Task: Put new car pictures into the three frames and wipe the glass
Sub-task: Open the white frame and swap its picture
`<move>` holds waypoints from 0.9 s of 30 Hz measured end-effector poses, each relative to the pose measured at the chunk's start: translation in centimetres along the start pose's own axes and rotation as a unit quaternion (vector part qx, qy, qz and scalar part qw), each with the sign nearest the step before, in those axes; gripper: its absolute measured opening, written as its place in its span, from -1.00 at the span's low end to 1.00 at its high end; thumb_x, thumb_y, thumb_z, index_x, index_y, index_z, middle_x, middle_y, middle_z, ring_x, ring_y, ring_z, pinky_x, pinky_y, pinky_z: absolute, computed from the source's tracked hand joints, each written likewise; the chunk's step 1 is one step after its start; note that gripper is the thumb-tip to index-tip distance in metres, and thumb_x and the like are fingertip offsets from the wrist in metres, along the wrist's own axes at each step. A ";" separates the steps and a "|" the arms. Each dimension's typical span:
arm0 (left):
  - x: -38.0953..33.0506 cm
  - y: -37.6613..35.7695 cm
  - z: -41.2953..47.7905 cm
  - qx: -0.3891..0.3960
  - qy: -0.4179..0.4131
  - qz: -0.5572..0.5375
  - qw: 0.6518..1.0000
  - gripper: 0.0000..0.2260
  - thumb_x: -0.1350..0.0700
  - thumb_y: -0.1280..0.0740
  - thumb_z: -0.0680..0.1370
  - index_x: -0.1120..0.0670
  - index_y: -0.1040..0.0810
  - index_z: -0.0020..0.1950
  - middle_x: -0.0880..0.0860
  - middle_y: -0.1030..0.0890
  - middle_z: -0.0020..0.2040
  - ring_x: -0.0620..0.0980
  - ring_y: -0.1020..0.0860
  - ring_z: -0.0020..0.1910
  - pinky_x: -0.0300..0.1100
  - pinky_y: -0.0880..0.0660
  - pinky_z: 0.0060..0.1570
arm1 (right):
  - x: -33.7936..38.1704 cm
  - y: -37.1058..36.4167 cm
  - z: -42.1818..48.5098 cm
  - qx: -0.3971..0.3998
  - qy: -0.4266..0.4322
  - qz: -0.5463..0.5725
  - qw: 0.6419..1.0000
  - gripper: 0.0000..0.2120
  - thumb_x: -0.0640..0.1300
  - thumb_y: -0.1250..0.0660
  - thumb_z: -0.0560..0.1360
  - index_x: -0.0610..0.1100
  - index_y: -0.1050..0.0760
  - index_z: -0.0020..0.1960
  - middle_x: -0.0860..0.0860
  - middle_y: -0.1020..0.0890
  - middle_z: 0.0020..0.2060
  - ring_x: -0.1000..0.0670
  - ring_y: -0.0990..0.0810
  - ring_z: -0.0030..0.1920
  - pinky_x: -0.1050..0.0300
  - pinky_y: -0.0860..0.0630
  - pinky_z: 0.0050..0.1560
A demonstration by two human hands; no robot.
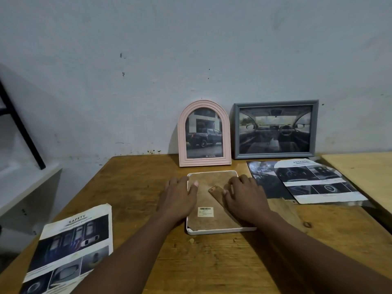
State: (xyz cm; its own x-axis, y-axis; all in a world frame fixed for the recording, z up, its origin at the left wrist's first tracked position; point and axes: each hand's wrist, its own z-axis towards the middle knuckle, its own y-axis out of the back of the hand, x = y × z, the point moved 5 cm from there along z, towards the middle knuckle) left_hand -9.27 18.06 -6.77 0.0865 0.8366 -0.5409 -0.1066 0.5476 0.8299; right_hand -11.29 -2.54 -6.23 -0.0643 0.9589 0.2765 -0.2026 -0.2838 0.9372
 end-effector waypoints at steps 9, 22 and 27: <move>-0.2 -2.8 0.7 0.037 -0.037 -0.010 0.999 -0.41 -0.28 0.01 0.67 -0.11 -0.03 0.67 -0.05 -0.08 0.67 -0.02 -0.04 0.64 0.01 -0.08 0.55 | 0.6 -1.4 4.1 0.054 -0.006 -0.002 0.999 -0.43 0.29 -0.05 0.59 -0.02 -0.23 0.47 -0.09 -0.37 0.47 -0.12 -0.28 0.49 -0.22 -0.24 0.42; -0.6 -2.9 0.8 0.064 -0.043 0.019 0.997 -0.37 -0.33 0.03 0.65 -0.13 0.05 0.67 -0.09 0.01 0.68 -0.05 -0.03 0.64 0.02 -0.13 0.54 | 0.6 -1.8 8.1 0.041 -0.125 0.047 0.990 -0.31 0.37 -0.22 0.45 -0.06 -0.22 0.39 -0.23 -0.35 0.41 -0.29 -0.29 0.43 -0.33 -0.17 0.39; -0.7 -2.9 0.8 0.070 -0.033 0.022 0.997 -0.30 -0.41 0.02 0.60 -0.17 0.11 0.66 -0.07 0.07 0.68 0.00 -0.03 0.64 0.07 -0.15 0.53 | 0.2 -2.1 8.5 0.004 -0.133 0.054 0.990 -0.35 0.42 -0.18 0.43 -0.04 -0.26 0.29 -0.18 -0.45 0.34 -0.27 -0.29 0.41 -0.29 -0.18 0.35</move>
State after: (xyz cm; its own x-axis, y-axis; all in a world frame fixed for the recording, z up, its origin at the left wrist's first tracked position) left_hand -8.20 15.87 -8.65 0.1498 0.8542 -0.4980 0.0269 0.4999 0.8656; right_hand -2.53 -1.75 -6.32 0.1751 0.8905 0.4198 -0.2000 -0.3854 0.9008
